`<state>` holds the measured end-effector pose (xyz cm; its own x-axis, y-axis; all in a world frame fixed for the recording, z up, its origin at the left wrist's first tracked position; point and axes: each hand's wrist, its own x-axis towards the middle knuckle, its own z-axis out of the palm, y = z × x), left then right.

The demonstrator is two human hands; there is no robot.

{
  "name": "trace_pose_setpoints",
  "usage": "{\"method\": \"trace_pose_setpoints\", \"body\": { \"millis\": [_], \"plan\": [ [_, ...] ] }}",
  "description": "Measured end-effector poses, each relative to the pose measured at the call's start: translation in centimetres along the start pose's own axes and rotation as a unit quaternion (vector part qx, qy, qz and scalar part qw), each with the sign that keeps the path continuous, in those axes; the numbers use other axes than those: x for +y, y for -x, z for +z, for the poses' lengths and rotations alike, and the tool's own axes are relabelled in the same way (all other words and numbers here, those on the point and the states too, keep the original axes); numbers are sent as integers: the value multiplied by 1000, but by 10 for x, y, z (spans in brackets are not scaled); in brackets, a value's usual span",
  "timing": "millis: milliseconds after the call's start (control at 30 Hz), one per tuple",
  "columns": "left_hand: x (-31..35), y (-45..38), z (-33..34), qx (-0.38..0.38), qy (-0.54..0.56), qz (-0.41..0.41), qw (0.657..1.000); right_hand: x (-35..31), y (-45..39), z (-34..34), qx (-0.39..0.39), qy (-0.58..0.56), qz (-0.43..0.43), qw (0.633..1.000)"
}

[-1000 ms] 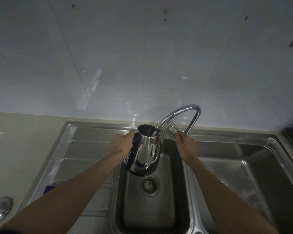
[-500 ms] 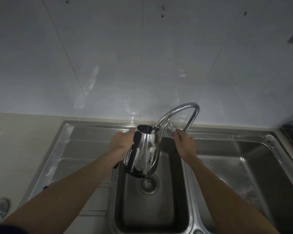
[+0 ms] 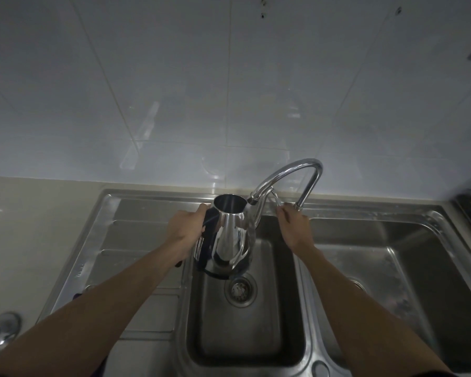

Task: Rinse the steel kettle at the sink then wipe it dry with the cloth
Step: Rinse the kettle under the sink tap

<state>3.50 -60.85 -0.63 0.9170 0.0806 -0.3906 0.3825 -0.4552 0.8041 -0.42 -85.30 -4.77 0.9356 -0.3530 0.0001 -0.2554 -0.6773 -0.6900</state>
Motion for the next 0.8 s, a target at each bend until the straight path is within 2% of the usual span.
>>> {"method": "trace_pose_setpoints", "body": {
  "millis": [133, 467, 633, 800],
  "plan": [
    [-3, 6, -5, 15, 18, 25, 999, -3, 3, 0, -5, -3, 0, 1000],
    [5, 24, -8, -7, 43, 83, 996, 0, 1, -1, -2, -1, 5, 1000],
    [13, 12, 2, 18, 19, 35, 999, 3, -4, 0, -3, 11, 10, 1000],
    [25, 7, 22, 10, -43, 37, 998, 11, -15, 4, -9, 11, 16, 1000]
  ]
}}
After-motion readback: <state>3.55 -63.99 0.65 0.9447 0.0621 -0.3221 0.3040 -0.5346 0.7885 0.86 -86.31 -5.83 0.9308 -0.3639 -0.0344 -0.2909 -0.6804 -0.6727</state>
